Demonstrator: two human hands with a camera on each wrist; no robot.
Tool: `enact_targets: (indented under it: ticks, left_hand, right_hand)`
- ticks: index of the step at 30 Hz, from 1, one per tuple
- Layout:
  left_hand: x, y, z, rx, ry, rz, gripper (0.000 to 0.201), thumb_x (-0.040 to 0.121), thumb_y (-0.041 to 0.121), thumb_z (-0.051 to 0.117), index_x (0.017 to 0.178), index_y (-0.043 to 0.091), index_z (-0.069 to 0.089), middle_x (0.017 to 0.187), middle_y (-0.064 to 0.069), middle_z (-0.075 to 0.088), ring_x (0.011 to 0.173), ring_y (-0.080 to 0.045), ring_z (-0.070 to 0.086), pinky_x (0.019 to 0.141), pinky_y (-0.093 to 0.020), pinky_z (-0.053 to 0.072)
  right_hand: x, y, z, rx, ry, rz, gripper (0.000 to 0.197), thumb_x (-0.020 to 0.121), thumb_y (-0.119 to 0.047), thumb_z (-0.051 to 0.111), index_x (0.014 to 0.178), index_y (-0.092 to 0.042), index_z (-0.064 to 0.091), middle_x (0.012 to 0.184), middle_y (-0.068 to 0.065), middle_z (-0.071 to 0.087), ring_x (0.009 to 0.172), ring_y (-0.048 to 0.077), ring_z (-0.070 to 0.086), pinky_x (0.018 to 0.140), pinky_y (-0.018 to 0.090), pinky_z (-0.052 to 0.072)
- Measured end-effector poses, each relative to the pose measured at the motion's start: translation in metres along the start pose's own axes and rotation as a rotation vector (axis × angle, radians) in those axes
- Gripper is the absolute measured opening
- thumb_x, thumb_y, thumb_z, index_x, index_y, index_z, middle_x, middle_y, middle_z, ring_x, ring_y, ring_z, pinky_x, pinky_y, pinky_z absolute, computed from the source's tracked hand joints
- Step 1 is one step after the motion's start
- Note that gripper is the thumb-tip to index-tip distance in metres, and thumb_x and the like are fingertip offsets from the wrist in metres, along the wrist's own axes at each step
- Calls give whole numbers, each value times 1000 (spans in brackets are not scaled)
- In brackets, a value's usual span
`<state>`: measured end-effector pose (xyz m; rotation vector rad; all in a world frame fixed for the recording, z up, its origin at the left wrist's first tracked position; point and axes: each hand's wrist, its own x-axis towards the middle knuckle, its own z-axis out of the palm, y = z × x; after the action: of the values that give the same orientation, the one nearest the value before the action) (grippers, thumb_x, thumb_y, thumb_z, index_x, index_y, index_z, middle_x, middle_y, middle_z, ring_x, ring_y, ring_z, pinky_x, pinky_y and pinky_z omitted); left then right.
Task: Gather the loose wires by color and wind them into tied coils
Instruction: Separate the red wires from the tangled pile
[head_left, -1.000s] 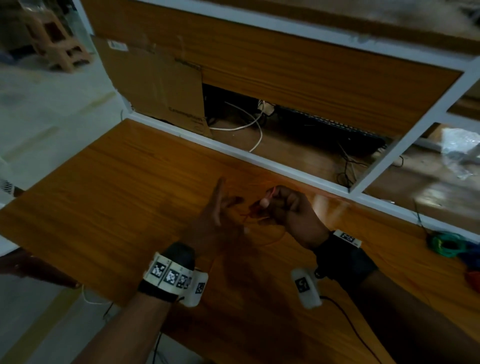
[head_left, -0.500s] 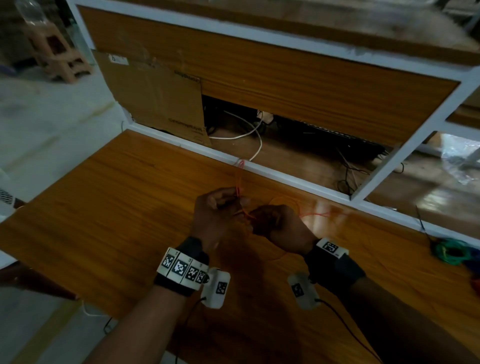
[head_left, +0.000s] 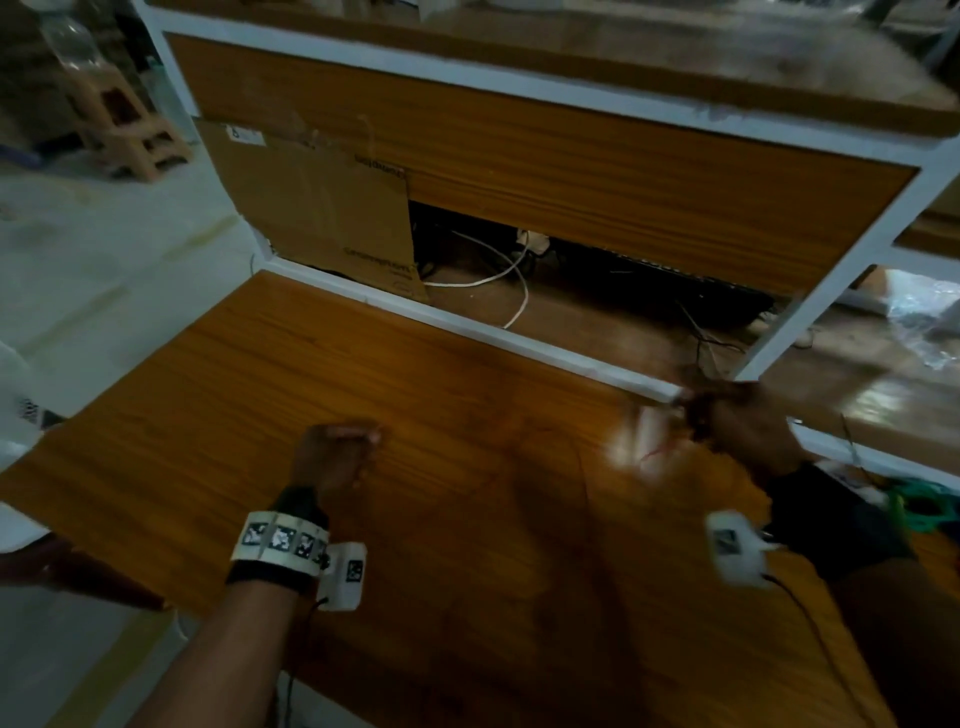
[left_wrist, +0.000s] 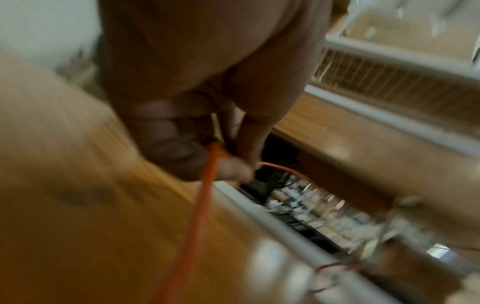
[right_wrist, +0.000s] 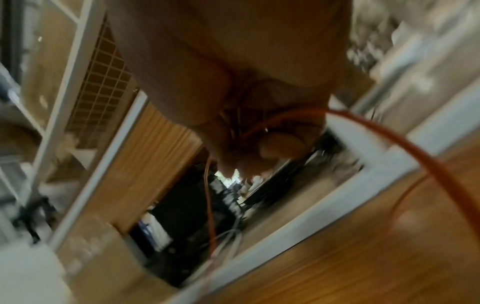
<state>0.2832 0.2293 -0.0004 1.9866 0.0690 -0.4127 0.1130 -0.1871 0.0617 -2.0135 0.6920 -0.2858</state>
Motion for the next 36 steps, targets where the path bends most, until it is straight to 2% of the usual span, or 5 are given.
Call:
enact_targets:
  ticks: [6,11,18,28,36]
  left_hand:
    - [14,-17,-12,606,137,34,58,88,52,68,136,23,52,128,-12,62,111,-33,61,94,-49,51]
    - [-10,19,30,951,-41,427,106,81,41,77,156,41,2,167,-4,2,151,-35,3,119,-62,14]
    - [-18,36,56,1098,-183,655,64,83,66,59,142,49,41,163,2,20,151,-26,4,119,-60,-2]
    - [-32,-1,55,1187,-504,561,35,95,54,54,125,39,64,150,7,45,144,-22,31,121,-45,16]
    - [-24,4,55,1242,-551,421,74,67,85,60,126,39,63,157,4,36,148,-23,22,121,-56,8]
  right_hand:
    - [-29,49,12,-721,-370,77,25,106,-21,55,90,-28,73,96,4,73,71,6,59,61,18,40]
    - [-32,36,32,-910,-298,33,60,84,-41,81,135,-16,62,130,16,65,110,32,63,91,39,52]
    - [-32,-32,90,-866,-318,-428,55,87,-36,77,137,-20,62,141,6,59,129,30,53,104,47,48]
    - [9,-10,139,-874,-801,-341,62,95,-3,62,153,-15,46,151,12,47,114,22,58,76,26,50]
    - [22,-12,170,-914,-627,-385,23,98,-38,65,114,-23,66,114,2,64,103,28,66,80,41,58]
